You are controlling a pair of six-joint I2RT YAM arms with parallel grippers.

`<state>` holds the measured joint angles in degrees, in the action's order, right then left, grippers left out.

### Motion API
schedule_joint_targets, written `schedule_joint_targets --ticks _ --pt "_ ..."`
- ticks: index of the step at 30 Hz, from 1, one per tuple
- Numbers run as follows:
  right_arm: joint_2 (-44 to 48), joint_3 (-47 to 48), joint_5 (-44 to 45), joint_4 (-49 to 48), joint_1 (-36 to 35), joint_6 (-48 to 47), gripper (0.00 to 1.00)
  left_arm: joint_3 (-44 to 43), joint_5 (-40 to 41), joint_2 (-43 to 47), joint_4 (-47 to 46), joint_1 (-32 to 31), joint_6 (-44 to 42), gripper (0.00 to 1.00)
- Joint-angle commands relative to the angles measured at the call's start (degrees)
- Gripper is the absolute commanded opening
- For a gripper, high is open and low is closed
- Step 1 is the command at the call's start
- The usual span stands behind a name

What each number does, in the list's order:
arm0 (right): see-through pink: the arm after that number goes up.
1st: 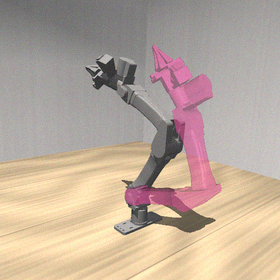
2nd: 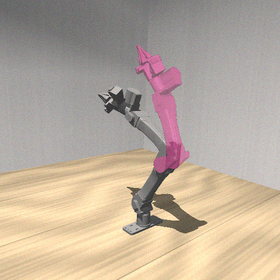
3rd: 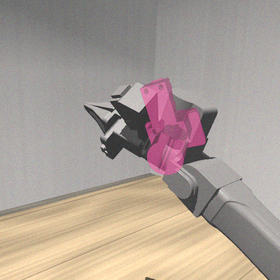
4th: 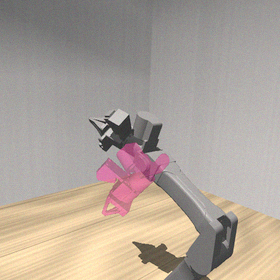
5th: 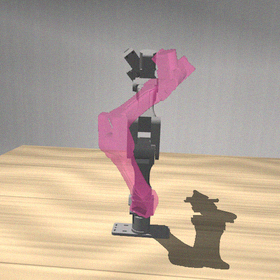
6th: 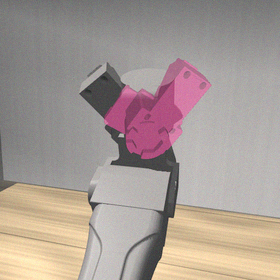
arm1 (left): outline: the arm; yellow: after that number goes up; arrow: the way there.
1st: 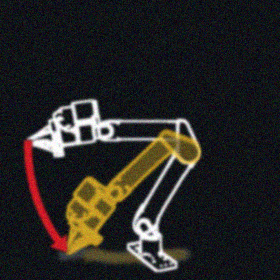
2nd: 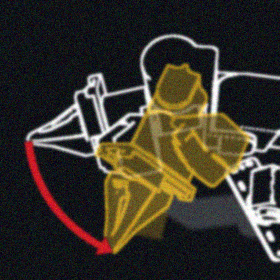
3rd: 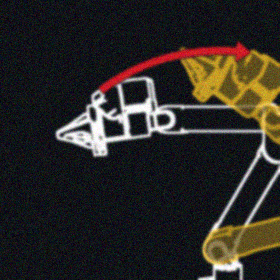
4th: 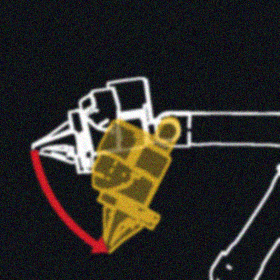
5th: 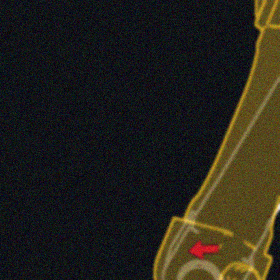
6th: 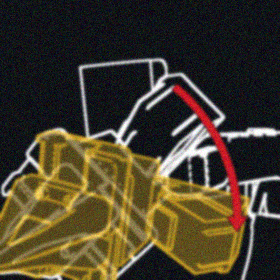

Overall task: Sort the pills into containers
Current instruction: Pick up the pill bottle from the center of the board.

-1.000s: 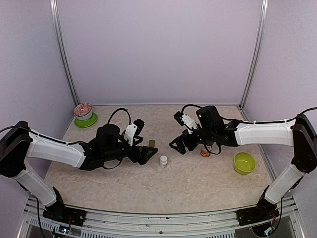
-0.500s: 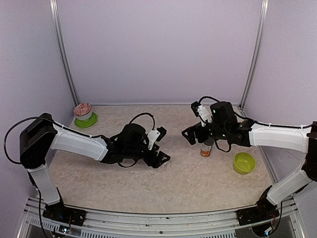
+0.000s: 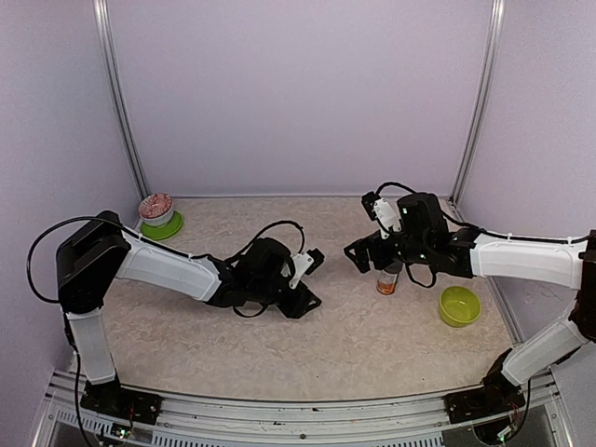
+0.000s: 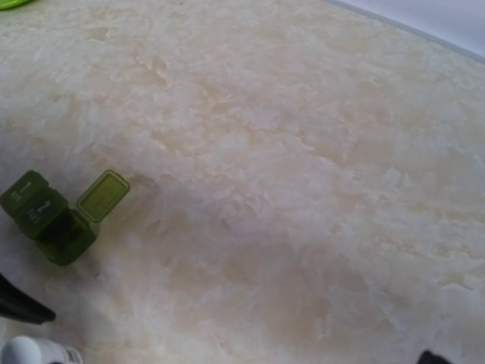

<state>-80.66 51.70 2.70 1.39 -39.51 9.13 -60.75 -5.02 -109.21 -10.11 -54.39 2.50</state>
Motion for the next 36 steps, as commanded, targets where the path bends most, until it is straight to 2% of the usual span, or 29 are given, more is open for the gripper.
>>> schedule_joint_targets --ticks 1,10,14,20,24,30,36 --pt "0.7 -0.3 0.6 -1.4 0.6 0.1 1.00 -1.5 0.6 -1.1 1.0 -0.5 -0.9 0.53" --pt "0.2 -0.4 0.6 -1.5 0.9 -0.1 1.00 -2.2 -0.7 -1.7 1.6 -0.4 -1.1 0.34" --pt "0.2 -0.7 0.3 -1.8 0.9 -0.2 1.00 -2.3 -1.0 -1.8 2.0 -0.4 -1.0 0.20" --pt "0.7 -1.1 -2.6 -2.7 1.0 -1.3 1.00 -1.2 -0.4 0.5 1.5 -0.2 -0.7 0.17" --pt "2.6 -2.8 -10.2 -5.8 1.0 -3.1 1.00 1.8 -3.0 5.1 -1.4 1.0 -0.4 0.17" --pt "5.9 -6.7 -28.5 -12.5 1.0 -5.3 1.00 10.2 -13.1 15.5 -11.1 4.3 0.4 0.16" --pt "5.7 -10.5 -45.2 -25.5 1.0 -0.2 0.97 17.2 -19.1 23.8 -20.7 5.3 1.1 0.16"
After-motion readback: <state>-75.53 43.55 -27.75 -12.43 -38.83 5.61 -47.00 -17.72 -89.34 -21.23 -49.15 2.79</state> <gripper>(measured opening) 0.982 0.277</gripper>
